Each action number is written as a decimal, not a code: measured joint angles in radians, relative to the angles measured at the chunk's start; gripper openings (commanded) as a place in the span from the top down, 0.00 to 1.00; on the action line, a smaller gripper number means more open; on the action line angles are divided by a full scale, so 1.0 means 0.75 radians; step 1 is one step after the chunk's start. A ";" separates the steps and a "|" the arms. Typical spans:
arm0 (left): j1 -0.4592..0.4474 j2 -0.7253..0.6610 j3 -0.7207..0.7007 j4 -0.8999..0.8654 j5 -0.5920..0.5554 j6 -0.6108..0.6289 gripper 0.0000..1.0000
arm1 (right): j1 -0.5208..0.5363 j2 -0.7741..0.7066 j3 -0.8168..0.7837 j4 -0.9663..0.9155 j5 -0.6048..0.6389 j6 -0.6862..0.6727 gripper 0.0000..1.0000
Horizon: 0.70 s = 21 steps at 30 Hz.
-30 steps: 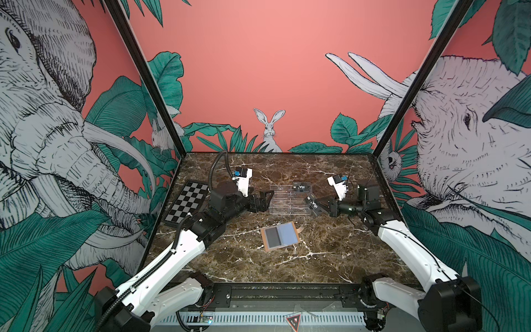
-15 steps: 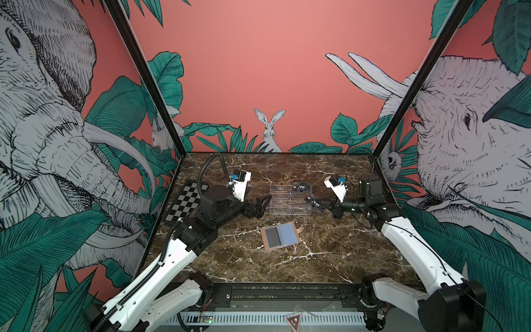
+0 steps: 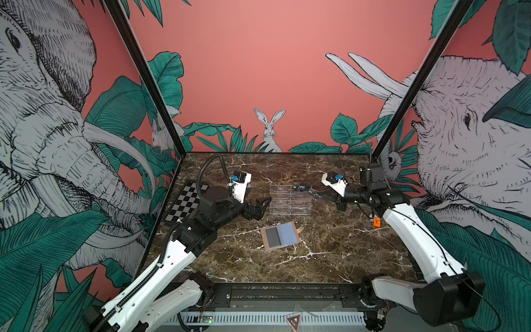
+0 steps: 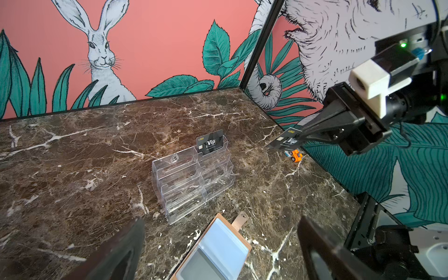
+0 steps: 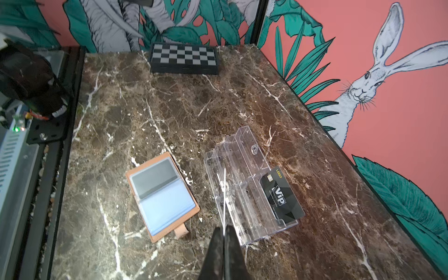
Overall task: Take the credit cards out of the card holder
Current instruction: Place the credit card in the storage box.
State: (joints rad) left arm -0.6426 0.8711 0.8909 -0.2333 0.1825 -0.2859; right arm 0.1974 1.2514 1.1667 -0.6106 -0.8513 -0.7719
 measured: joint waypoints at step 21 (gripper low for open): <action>0.000 0.115 -0.042 0.071 -0.031 -0.038 0.01 | -0.092 0.771 0.740 -0.644 -0.134 -0.743 1.00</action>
State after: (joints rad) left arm -0.6426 0.9573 0.8597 -0.1799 0.1593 -0.3145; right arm 0.1287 1.8297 1.7214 -1.0939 -0.9520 -1.3293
